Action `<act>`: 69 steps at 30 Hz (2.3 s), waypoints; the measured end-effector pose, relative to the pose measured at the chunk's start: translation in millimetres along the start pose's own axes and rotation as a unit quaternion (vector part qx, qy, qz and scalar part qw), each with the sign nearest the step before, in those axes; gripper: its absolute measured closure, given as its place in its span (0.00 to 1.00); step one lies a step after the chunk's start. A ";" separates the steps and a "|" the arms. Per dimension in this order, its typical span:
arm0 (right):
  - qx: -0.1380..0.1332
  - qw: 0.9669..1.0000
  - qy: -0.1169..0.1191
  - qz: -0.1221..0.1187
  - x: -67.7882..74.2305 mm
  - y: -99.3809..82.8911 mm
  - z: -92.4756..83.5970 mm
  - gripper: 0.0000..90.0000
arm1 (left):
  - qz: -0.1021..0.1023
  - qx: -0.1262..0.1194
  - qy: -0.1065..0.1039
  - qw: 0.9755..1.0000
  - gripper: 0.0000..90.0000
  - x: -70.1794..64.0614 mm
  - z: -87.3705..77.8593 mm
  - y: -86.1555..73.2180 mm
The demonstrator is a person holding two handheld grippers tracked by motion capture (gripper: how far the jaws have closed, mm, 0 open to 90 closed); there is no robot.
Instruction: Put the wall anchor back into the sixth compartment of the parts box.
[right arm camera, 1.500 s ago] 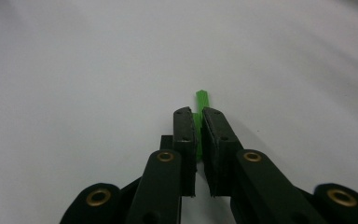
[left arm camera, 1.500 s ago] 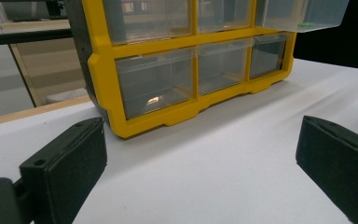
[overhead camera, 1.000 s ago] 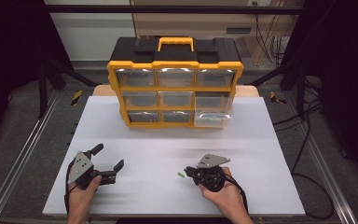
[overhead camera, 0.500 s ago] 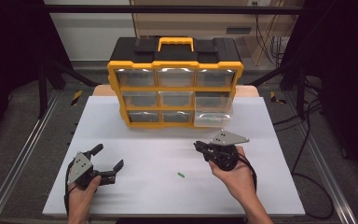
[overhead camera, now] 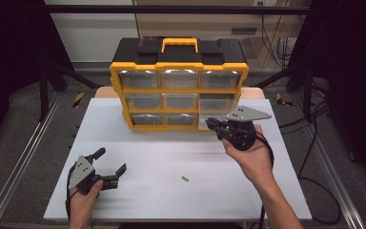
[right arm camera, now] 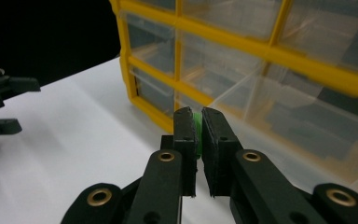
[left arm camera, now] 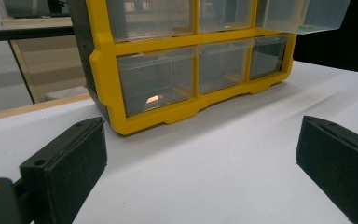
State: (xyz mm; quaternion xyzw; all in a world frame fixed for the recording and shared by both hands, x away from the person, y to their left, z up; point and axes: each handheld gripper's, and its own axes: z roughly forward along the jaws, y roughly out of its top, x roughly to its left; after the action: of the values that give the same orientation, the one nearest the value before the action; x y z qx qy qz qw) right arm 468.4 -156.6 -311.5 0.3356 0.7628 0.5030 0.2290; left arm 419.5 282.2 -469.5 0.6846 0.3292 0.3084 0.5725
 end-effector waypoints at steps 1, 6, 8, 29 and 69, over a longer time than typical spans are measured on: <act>-0.002 1.000 -0.001 0.000 -2.3 4.3 -1.5 0.94 | 0.000 0.000 0.000 1.000 0.02 0.0 0.1 0.0; -0.009 1.000 -0.008 0.005 -15.0 23.1 -6.8 0.94 | 0.002 0.001 0.000 1.000 0.02 -0.2 1.0 0.4; -0.011 1.000 -0.013 0.010 -20.8 31.7 -9.2 0.94 | 0.002 0.003 -0.001 1.000 0.02 -0.5 2.2 0.1; 0.047 0.998 -0.035 0.012 -62.7 60.9 8.4 0.94 | 0.004 0.004 -0.002 1.000 0.02 -0.4 2.6 0.3; -0.004 0.999 -0.040 -0.014 -3.7 37.4 17.0 0.19 | 0.005 0.002 0.003 1.000 0.02 0.8 0.7 0.8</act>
State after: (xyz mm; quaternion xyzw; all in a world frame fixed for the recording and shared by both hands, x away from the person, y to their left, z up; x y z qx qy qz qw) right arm 493.1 -138.9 -283.7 0.3436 0.7557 0.4888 0.2682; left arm 420.5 282.3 -468.8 0.6866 0.3284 0.3121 0.5687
